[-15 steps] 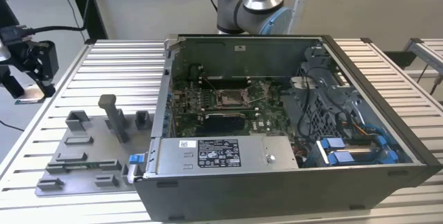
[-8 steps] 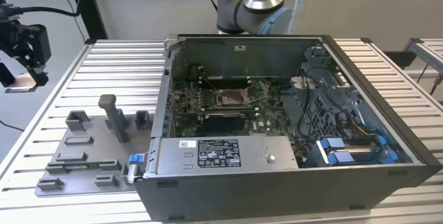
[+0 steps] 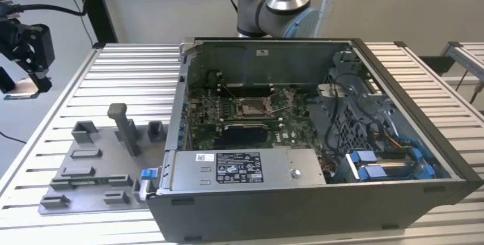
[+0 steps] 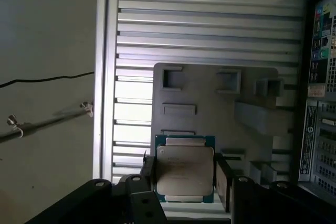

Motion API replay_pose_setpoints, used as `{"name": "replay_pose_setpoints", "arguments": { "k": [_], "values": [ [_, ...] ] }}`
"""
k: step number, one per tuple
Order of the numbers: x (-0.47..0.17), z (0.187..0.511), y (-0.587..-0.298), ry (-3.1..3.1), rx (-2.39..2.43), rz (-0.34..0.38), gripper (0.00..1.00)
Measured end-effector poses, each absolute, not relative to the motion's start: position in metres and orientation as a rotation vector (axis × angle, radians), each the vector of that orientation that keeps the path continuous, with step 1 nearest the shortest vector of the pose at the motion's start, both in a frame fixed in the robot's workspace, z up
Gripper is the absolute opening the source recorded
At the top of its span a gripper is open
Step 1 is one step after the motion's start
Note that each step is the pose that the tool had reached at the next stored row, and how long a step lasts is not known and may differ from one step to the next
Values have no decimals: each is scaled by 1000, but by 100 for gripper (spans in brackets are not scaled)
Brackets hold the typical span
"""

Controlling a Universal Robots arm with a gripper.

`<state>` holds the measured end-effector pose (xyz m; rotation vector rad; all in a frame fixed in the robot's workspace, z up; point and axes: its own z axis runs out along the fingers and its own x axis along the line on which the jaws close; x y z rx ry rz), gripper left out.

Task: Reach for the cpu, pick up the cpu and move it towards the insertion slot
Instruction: 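Pick up the cpu and move it towards the insertion slot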

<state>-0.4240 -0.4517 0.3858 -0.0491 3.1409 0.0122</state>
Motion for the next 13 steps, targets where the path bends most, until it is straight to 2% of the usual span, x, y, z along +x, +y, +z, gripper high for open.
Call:
{"name": "replay_pose_setpoints", "arguments": {
  "k": [13],
  "values": [
    [-394,386,-452,3144,-49,12,0]
  ]
}}
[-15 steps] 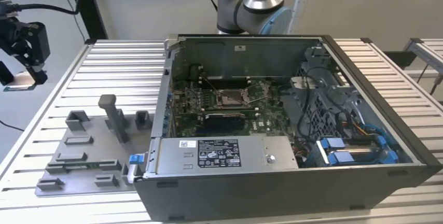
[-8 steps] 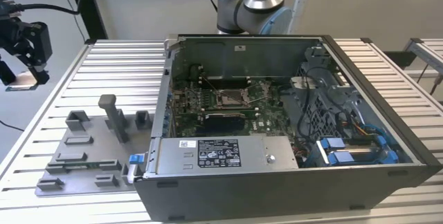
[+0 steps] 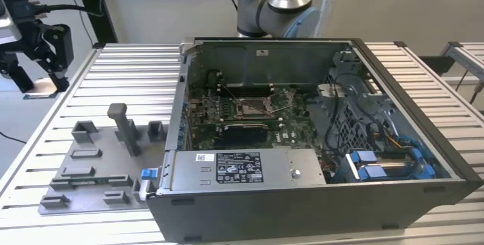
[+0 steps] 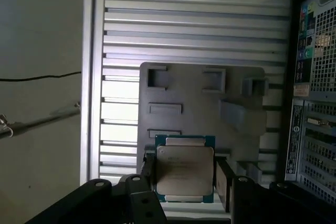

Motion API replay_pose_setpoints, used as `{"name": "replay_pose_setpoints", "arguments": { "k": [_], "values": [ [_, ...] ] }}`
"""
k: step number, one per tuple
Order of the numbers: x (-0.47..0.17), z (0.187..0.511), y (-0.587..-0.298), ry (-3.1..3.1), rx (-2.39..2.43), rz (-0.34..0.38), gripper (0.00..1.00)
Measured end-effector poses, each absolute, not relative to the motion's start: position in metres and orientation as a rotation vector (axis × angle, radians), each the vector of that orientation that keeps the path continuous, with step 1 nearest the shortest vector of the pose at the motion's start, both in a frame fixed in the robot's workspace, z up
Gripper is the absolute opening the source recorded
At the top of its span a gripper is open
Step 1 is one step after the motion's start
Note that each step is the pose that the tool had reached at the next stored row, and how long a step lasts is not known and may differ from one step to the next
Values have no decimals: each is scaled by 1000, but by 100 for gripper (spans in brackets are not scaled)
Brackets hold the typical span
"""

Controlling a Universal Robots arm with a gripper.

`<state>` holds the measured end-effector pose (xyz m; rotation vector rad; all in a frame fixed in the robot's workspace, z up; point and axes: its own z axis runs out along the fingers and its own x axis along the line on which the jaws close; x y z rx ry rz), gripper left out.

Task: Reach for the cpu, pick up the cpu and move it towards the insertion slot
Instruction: 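Pick up the cpu and move it towards the insertion slot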

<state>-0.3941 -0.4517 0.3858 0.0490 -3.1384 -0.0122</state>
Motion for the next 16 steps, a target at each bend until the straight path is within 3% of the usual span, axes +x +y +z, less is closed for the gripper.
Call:
{"name": "replay_pose_setpoints", "arguments": {
  "k": [16],
  "values": [
    [-356,386,-452,-3137,49,-12,0]
  ]
}}
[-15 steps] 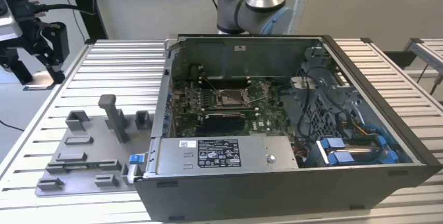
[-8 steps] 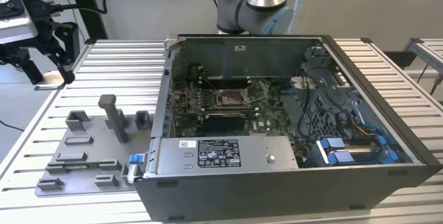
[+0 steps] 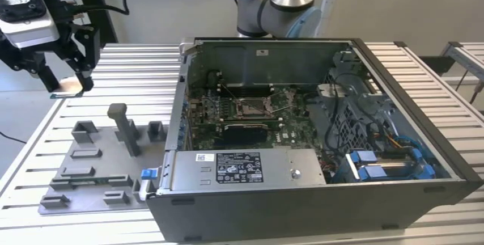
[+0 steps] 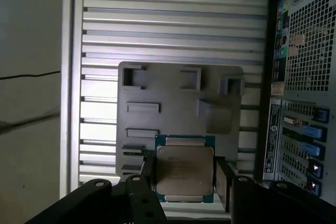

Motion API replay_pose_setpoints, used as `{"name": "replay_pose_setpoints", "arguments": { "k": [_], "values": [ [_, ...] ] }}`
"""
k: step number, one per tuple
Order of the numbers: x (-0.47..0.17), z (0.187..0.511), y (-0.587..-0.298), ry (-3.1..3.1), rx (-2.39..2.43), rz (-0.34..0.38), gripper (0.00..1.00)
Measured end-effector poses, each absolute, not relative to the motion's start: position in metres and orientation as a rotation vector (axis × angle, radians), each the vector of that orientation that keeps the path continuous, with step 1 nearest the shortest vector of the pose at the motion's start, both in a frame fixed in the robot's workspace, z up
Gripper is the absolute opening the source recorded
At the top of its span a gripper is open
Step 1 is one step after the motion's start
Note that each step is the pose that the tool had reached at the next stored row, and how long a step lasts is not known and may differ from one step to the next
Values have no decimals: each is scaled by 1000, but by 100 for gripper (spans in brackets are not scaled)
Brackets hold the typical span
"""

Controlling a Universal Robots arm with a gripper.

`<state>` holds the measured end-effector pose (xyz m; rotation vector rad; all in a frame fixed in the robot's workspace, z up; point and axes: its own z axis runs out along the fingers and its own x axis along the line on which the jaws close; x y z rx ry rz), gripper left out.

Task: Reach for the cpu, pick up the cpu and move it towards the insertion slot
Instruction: 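Pick up the cpu and move it towards the insertion slot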

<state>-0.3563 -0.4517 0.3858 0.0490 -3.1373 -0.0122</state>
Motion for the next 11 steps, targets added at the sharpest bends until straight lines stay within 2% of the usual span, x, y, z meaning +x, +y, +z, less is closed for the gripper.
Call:
{"name": "replay_pose_setpoints", "arguments": {
  "k": [11],
  "values": [
    [-332,386,-452,-3137,49,-12,0]
  ]
}}
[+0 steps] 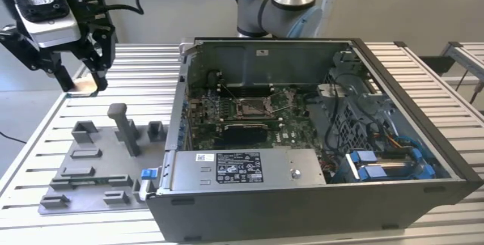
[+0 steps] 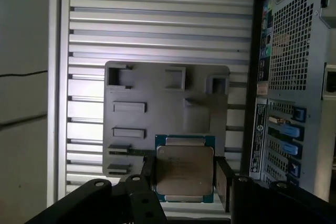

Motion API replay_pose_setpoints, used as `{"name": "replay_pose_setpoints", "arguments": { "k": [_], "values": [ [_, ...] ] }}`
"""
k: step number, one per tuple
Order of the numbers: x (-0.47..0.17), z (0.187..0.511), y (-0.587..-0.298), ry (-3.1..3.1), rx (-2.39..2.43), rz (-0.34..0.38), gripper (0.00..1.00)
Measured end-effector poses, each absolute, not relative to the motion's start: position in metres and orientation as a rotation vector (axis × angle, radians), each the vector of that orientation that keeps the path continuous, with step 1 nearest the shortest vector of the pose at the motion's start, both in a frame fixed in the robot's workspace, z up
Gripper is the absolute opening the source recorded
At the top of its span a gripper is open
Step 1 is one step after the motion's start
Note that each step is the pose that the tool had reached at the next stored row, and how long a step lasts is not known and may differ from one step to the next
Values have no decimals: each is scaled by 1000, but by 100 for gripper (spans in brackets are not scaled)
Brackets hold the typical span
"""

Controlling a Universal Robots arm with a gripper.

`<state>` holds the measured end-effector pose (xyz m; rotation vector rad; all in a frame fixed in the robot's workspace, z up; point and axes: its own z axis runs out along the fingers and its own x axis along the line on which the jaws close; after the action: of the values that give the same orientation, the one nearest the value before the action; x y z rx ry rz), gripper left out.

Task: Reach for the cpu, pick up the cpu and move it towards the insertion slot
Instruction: 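Pick up the cpu and move it towards the insertion slot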

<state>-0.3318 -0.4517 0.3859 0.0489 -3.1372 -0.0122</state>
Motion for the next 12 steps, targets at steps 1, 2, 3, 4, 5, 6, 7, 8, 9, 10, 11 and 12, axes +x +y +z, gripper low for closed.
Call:
{"name": "replay_pose_setpoints", "arguments": {
  "k": [1,2,3,4,5,6,7,8,9,10,11,12],
  "values": [
    [-329,386,-452,-3137,49,-12,0],
    [-327,386,-452,-3137,49,-12,0],
    [-324,386,-452,-3137,49,-12,0],
    [-321,386,-452,-3137,49,-12,0],
    [-319,386,-452,-3137,49,-12,0],
    [-316,386,-452,-3137,49,-12,0],
    [-313,386,-452,-3137,49,-12,0],
    [-310,386,-452,-3137,49,-12,0],
    [-308,386,-452,-3137,49,-12,0],
    [-304,386,-452,-3137,49,-12,0],
    [-301,386,-452,-3136,49,-12,0],
    [-297,386,-452,-3136,49,-12,0]
  ]
}}
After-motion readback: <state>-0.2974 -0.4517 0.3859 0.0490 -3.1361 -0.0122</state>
